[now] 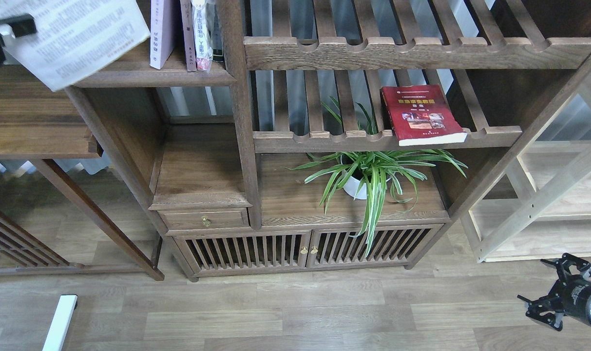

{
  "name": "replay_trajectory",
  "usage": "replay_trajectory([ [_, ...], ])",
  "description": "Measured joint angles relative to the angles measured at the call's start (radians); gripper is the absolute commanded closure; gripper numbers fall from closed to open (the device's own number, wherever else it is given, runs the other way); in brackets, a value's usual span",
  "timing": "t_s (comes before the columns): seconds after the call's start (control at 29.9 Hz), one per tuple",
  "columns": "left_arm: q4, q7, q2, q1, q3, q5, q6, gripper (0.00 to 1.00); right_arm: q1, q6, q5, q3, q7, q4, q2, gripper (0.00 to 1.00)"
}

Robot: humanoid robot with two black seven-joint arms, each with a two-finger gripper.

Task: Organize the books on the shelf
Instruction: 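Lift the white book with the left gripper up to the top shelf, then push the white book onto the top shelf with the left gripper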

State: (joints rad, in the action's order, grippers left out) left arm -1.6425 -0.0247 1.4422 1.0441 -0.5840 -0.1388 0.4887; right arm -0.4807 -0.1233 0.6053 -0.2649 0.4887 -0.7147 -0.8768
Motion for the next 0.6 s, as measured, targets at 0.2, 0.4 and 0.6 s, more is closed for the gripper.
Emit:
replay_trajectory([
  [0.2,0.025,-0.001,0.019,0.02,-0.004,0.02,0.0,1.0,0.0,-0.001,0.004,-0.002,0.0,0.0,-0.001,0.0],
  [0.4,0.055,-0.001,0.031,0.022,-0.004,0.044,0.0,1.0,0.004,-0.001,0.016,-0.002,0.0,0.0,-0.005,0.0],
  [0.6,0.067,-0.006,0.023,0.022,0.006,0.045,0.0,1.0,0.014,-0.003,0.035,-0.002,0.0,0.0,-0.005,0.0],
])
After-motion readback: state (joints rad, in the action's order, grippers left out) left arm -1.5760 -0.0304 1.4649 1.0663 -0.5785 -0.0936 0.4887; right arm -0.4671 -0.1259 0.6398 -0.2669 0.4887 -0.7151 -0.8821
